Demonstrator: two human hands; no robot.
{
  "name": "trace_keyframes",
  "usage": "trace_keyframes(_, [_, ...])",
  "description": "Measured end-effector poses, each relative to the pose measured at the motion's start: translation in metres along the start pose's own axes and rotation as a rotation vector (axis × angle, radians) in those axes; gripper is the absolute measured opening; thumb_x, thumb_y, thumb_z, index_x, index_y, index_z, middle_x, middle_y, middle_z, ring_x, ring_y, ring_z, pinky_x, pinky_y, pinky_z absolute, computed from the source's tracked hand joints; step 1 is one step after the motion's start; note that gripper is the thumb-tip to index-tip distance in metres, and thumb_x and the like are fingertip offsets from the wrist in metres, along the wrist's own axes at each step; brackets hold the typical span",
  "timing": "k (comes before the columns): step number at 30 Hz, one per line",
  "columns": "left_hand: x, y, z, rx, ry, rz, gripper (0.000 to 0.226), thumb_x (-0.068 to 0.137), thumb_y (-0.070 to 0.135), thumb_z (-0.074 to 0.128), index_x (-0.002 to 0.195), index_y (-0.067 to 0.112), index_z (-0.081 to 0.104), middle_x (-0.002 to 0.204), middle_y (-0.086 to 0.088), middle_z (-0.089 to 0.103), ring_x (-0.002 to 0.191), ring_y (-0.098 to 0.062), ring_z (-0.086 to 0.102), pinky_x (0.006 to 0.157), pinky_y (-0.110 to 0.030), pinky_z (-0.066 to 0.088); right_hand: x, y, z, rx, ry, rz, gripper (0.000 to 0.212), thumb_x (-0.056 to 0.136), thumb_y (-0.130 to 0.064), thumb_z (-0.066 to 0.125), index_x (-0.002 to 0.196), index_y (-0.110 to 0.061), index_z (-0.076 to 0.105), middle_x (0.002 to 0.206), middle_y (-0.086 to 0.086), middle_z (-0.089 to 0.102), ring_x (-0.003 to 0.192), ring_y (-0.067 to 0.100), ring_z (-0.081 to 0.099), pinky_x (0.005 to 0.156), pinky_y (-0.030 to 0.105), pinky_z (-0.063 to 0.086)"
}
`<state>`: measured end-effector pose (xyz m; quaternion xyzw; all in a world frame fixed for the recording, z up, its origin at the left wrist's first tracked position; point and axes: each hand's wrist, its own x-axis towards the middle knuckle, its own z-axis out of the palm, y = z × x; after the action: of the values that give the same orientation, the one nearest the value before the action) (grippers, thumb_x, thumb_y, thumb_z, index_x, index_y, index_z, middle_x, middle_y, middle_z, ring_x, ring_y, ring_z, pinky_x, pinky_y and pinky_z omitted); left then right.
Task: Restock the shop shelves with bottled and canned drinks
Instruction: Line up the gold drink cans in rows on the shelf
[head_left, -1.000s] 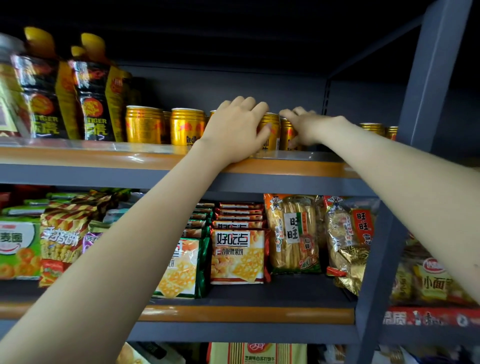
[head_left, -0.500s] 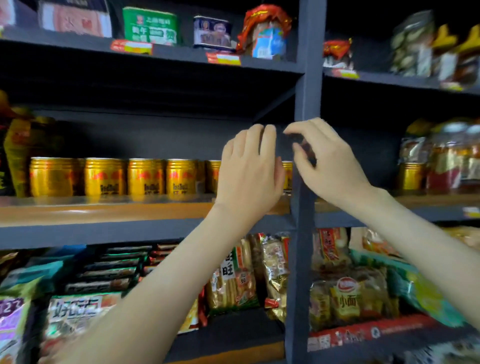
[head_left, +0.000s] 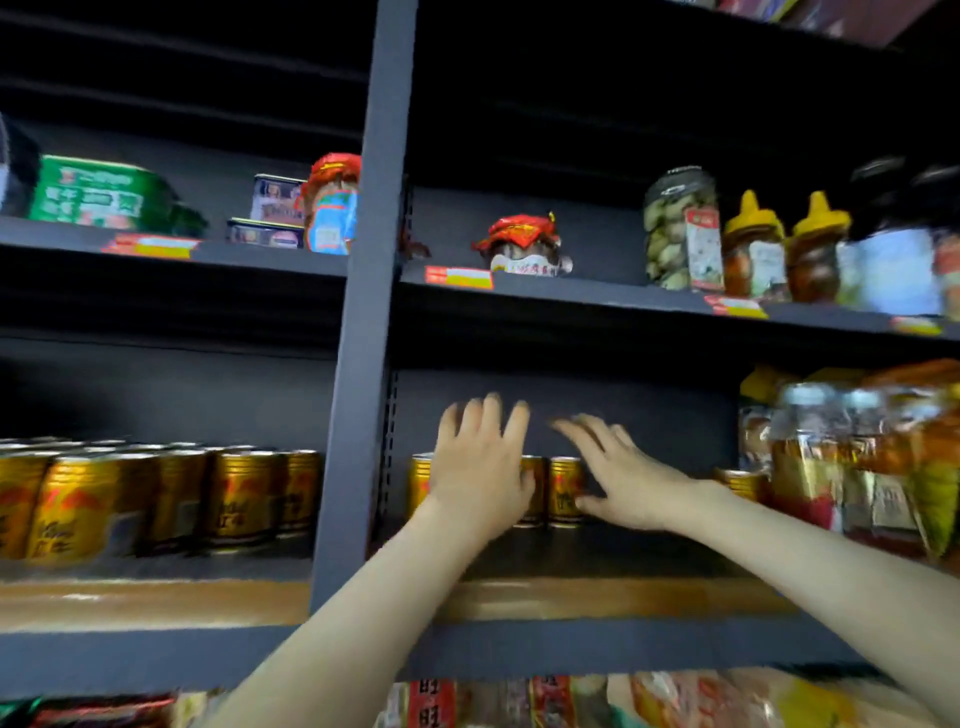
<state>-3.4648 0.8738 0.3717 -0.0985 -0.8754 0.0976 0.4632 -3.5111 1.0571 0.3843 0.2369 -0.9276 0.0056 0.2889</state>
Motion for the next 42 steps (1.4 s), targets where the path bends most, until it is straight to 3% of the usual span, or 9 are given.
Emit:
trace_keyframes(6, [0.045, -0.016, 0.04, 0.175, -0.531, -0.04, 0.086, 0.096, 0.057, 0.041, 0.152, 0.024, -0.016, 0.16, -0.009, -0.02, 0.147, -0.029, -0.015, 0.119, -0.053, -0.004, 0.068, 0.03, 0.034, 0.045, -0.224, 0.079, 0.098, 0.091, -0.028, 0.065, 0.15, -0.045, -0.011, 0.16, -0.004, -0.023, 0.148, 0.035, -0.01, 0.116, 0.053, 0.021])
trace_keyframes(16, [0.069, -0.031, 0.065, 0.238, -0.723, 0.087, 0.09, 0.091, 0.048, 0.057, 0.154, 0.022, -0.001, 0.162, -0.01, -0.002, 0.148, -0.032, 0.005, 0.119, -0.053, 0.009, 0.121, 0.061, 0.069, 0.207, -0.346, 0.254, 0.098, 0.087, -0.042, 0.068, 0.155, -0.021, 0.0, 0.161, 0.014, 0.005, 0.146, 0.033, 0.018, 0.115, 0.045, 0.029])
trace_keyframes(22, [0.069, -0.027, 0.069, 0.311, -0.672, 0.097, 0.081, 0.094, 0.042, 0.055, 0.154, 0.021, 0.006, 0.161, -0.012, 0.004, 0.147, -0.032, 0.009, 0.118, -0.053, 0.012, 0.121, 0.066, 0.067, 0.24, -0.254, 0.317, 0.098, 0.08, -0.039, 0.076, 0.152, -0.006, 0.017, 0.16, 0.02, -0.003, 0.149, 0.034, 0.002, 0.119, 0.043, 0.02])
trace_keyframes(25, [0.073, -0.018, 0.061, 0.26, -0.582, 0.03, 0.077, 0.094, 0.042, 0.053, 0.154, 0.022, 0.008, 0.159, -0.013, 0.009, 0.146, -0.032, 0.012, 0.118, -0.052, 0.013, 0.105, 0.06, 0.052, 0.246, -0.195, 0.277, 0.101, 0.075, -0.031, 0.082, 0.152, -0.012, 0.019, 0.161, 0.016, 0.0, 0.147, 0.035, 0.014, 0.113, 0.043, 0.033])
trace_keyframes(27, [0.074, -0.01, 0.051, 0.126, -0.512, -0.03, 0.076, 0.092, 0.044, 0.056, 0.152, 0.021, 0.014, 0.156, -0.011, 0.019, 0.144, -0.031, 0.019, 0.117, -0.05, 0.019, 0.086, 0.053, 0.04, 0.272, -0.1, 0.217, 0.092, 0.074, -0.025, 0.083, 0.146, -0.016, 0.027, 0.157, 0.01, 0.012, 0.139, 0.031, 0.034, 0.1, 0.037, 0.047])
trace_keyframes(30, [0.07, 0.005, 0.037, -0.124, -0.432, -0.131, 0.082, 0.087, 0.049, 0.061, 0.151, 0.021, 0.018, 0.153, -0.008, 0.028, 0.141, -0.028, 0.027, 0.115, -0.045, 0.026, 0.054, 0.045, 0.02, 0.347, 0.067, 0.137, 0.073, 0.073, -0.023, 0.082, 0.128, -0.021, 0.036, 0.137, 0.003, 0.04, 0.117, 0.02, 0.051, 0.082, 0.027, 0.048])
trace_keyframes(34, [0.056, 0.031, 0.015, -0.328, -0.279, -0.111, 0.09, 0.081, 0.051, 0.068, 0.15, 0.02, 0.018, 0.152, -0.005, 0.033, 0.139, -0.025, 0.032, 0.114, -0.041, 0.027, 0.007, 0.027, -0.013, 0.42, 0.246, 0.034, 0.076, 0.073, -0.024, 0.082, 0.133, -0.026, 0.034, 0.134, -0.004, 0.042, 0.119, 0.015, 0.05, 0.088, 0.023, 0.048])
trace_keyframes(38, [0.037, 0.056, -0.007, -0.653, -0.06, -0.04, 0.074, 0.074, 0.043, 0.077, 0.134, 0.029, 0.036, 0.129, 0.006, 0.054, 0.119, -0.013, 0.052, 0.106, -0.04, 0.042, -0.039, 0.009, -0.041, 0.535, 0.38, -0.013, 0.074, 0.072, -0.023, 0.083, 0.13, -0.028, 0.038, 0.129, -0.008, 0.045, 0.119, 0.01, 0.049, 0.089, 0.021, 0.048])
trace_keyframes(42, [-0.002, 0.071, -0.04, -0.9, 0.027, -0.02, 0.068, 0.074, 0.031, 0.08, 0.123, 0.04, 0.034, 0.116, 0.017, 0.058, 0.107, 0.001, 0.057, 0.094, -0.024, 0.05, -0.085, -0.011, -0.057, 0.584, 0.464, -0.058, 0.078, 0.071, -0.023, 0.084, 0.133, -0.032, 0.036, 0.128, -0.014, 0.042, 0.117, 0.002, 0.043, 0.08, 0.005, 0.039])
